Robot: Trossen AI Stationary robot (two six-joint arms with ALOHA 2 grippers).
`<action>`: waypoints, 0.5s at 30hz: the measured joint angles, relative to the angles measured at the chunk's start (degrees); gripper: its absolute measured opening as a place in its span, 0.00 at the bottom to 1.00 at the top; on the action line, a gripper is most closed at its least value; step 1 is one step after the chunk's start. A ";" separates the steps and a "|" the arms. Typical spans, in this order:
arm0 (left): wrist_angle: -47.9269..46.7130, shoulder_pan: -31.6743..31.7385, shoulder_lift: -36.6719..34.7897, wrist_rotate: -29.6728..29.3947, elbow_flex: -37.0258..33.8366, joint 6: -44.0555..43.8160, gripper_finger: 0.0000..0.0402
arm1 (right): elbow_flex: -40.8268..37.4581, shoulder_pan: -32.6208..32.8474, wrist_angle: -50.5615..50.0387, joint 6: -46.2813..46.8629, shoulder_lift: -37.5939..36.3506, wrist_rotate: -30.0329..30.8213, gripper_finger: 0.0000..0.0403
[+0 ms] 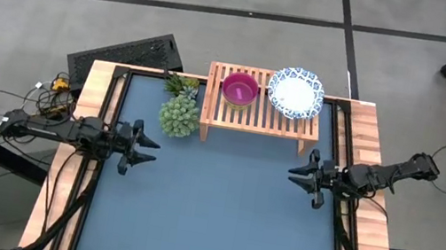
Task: Place and stack bowls onto a shelf
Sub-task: Return to Home Position
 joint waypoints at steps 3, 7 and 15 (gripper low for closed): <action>0.00 -0.09 0.00 0.00 0.00 -2.10 0.49 | 0.00 0.00 0.00 0.02 0.00 0.02 0.33; 0.00 -0.09 0.00 0.00 0.00 -6.10 0.49 | 0.00 0.00 -0.02 0.02 0.00 0.00 0.33; 0.00 -0.09 0.00 0.00 0.00 -5.34 0.49 | -0.02 0.00 -0.02 0.13 0.00 0.01 0.33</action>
